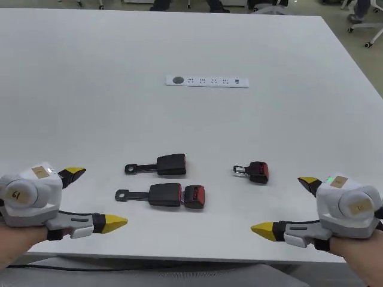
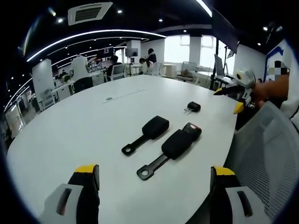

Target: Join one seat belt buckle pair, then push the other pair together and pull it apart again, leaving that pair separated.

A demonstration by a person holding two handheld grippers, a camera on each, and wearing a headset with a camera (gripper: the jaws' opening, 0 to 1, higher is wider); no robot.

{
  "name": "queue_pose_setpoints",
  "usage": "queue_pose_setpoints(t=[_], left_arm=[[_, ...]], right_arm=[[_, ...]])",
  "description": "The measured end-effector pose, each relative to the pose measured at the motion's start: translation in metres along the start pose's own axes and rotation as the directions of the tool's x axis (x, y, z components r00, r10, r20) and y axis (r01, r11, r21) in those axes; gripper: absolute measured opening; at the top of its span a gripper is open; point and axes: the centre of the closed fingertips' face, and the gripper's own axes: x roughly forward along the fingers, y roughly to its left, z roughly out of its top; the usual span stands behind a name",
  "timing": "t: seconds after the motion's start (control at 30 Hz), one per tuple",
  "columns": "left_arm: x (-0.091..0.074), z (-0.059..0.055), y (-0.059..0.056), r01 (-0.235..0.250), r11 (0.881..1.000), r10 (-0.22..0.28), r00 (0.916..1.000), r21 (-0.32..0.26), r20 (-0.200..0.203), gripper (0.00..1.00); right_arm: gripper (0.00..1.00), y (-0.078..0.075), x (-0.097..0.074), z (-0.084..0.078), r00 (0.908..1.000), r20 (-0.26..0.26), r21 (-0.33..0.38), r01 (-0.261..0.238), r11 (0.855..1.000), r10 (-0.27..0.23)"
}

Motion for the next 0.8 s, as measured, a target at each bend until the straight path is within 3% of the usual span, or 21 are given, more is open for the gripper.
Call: queue_pose_setpoints(t=[0.1, 0.33, 0.6, 0.8], left_arm=[[-0.002, 0.003, 0.0, -0.015, 1.0, 0.015, 0.9999, 0.011, 0.003, 1.0], [-0.001, -0.005, 0.006, -0.034, 0.999, 0.034, 0.9992, 0.012, -0.023, 1.0], [-0.003, -0.005, 0.002, -0.049, 0.999, 0.049, 0.9983, 0.009, -0.03, 1.0], [-0.002, -0.008, -0.004, -0.035, 0.998, 0.037, 0.998, 0.054, -0.052, 1.0]], right_arm=[[1.0, -0.003, -0.001, -0.002, 1.0, -0.002, 0.013, 0.003, 1.0, -0.003], [1.0, 0.0, -0.006, -0.001, 0.9999, -0.005, -0.01, 0.01, 1.0, -0.01], [1.0, 0.003, -0.009, 0.0, 1.0, -0.005, -0.007, 0.008, 1.0, -0.008], [1.0, 0.006, -0.014, 0.0, 0.9999, -0.001, -0.002, 0.013, 1.0, -0.013]])
